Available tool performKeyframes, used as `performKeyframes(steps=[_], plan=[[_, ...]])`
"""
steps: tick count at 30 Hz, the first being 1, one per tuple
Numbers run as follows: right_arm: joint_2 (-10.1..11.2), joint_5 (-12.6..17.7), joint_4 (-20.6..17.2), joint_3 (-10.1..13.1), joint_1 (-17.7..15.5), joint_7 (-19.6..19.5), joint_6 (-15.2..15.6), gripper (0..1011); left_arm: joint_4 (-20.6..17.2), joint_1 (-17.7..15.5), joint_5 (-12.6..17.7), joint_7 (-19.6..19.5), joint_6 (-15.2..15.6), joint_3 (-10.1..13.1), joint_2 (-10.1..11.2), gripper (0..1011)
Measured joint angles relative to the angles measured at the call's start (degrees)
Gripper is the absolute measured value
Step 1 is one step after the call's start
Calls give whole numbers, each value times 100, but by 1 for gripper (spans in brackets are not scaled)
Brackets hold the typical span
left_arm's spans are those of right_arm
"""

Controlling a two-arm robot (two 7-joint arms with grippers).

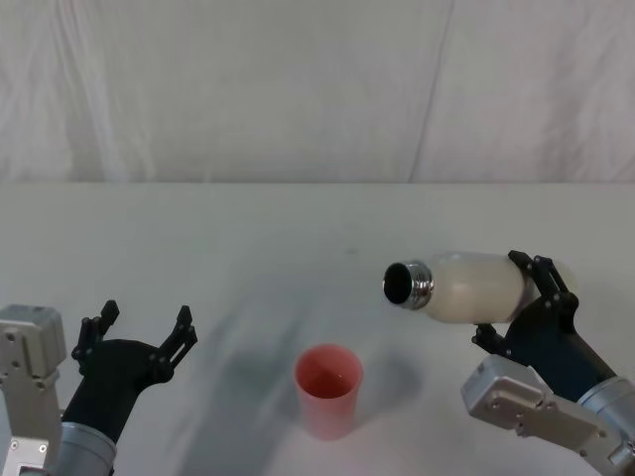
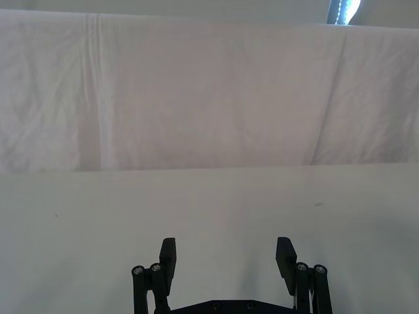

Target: Grasp the thermos with one hand and pour water into the cup lid.

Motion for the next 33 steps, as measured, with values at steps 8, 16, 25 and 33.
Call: performKeyframes(steps=[8,16,25,33], plan=[[79,-224,37,-106,36,-84,-29,962,0,0,0,0,0,0,0,1001],[152,-355,85,-231,85,-108,-108,962,0,0,0,0,0,0,0,1001],[197,-460,154,-377,157,-109,-144,962,0,0,0,0,0,0,0,1001],[237,-686,273,-553,292,-159,-154,962,0,0,0,1,0,0,0,1001]])
